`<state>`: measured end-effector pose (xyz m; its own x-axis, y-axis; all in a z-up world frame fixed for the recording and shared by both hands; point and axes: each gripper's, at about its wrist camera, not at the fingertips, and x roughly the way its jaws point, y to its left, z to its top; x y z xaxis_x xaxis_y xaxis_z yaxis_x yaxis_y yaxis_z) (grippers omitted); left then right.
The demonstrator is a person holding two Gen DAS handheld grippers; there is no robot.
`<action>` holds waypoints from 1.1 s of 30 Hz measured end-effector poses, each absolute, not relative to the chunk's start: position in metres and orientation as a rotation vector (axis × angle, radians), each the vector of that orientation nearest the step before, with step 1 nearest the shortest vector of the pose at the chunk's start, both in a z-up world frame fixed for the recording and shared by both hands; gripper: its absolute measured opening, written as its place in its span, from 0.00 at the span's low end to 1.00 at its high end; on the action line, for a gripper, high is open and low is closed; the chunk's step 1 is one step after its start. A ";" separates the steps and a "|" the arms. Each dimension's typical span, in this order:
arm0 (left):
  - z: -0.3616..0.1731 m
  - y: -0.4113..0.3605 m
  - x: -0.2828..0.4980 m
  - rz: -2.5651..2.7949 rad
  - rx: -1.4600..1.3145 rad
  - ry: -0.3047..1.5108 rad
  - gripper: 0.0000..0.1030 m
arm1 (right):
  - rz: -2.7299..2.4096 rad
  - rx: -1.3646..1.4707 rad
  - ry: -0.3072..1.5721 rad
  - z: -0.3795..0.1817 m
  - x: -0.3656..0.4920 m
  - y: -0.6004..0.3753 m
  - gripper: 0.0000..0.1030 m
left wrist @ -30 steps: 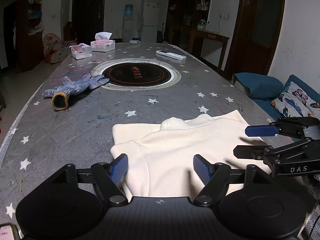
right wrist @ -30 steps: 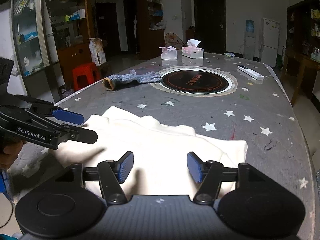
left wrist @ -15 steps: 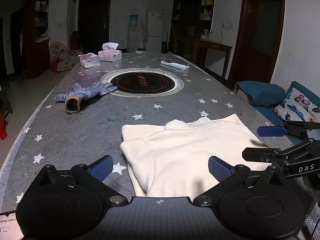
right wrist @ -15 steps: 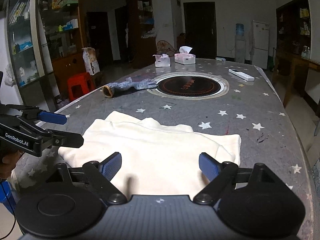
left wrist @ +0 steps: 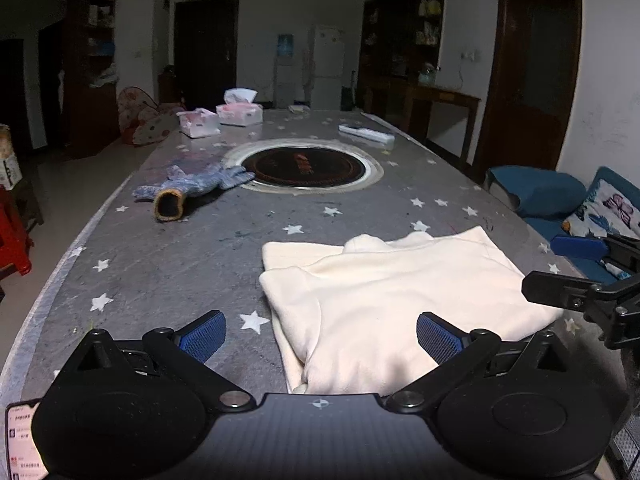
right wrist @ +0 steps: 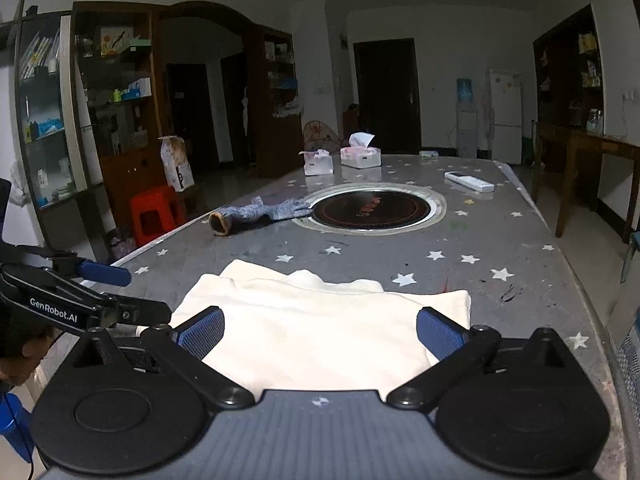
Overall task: Fold clothes
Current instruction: 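Position both open grippers over the side edge of the folded sweatshirt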
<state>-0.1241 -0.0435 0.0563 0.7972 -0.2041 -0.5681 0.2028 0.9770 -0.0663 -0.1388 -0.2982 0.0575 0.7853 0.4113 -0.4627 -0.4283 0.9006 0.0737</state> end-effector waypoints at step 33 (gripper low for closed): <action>0.028 -0.046 -0.094 -0.136 0.039 0.757 1.00 | 0.360 -0.121 0.674 0.024 -0.096 -0.280 1.00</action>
